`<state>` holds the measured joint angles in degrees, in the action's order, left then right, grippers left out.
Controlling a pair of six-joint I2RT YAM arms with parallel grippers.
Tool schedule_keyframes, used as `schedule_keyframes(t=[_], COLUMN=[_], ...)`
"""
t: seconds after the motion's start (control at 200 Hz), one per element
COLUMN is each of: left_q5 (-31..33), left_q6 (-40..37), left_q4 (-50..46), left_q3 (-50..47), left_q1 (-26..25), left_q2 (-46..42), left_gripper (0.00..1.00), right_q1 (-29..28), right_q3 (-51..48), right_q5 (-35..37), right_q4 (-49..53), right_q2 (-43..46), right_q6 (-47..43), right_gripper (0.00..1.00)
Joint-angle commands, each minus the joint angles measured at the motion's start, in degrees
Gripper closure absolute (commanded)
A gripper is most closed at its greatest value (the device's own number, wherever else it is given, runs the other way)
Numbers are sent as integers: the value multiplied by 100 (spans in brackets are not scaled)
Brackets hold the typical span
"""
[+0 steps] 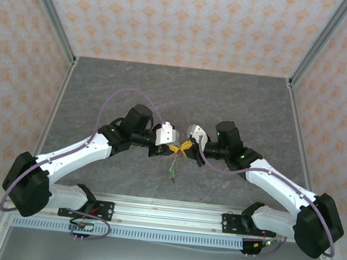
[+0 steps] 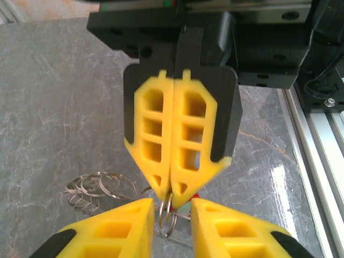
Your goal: Put the keys on the keyring
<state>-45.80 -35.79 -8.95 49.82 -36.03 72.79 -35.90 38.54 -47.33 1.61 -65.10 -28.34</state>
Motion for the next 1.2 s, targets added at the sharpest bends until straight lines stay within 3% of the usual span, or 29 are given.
schedule_keyframes(t=[0.0,0.405,0.831,0.921,1.081,1.191], left_q5=[101,256,150,155,167,-396], left_q6=[-219,-407,-440,-438,-247,85], left_q4=[-312,-786,-848,-853,-757,-418], left_q3=[262,353,538,572,612,552], left_q1=[-53,-53,-59,-53,-37,128], left_q2=[129,223,390,392,367,340], left_gripper=[78,78,86,99,100,100], right_q1=[-73,-106,-198,-217,-216,-137], right_q3=[259,226,193,206,119,-129], right_q5=[55,31,13,109,448,510], right_q4=[-107,-293,-488,-346,-181,-367], right_q2=[24,18,-9,-11,97,184], right_q6=[-101,-32,42,-45,-104,74], right_gripper=[100,100,100,100,92,88])
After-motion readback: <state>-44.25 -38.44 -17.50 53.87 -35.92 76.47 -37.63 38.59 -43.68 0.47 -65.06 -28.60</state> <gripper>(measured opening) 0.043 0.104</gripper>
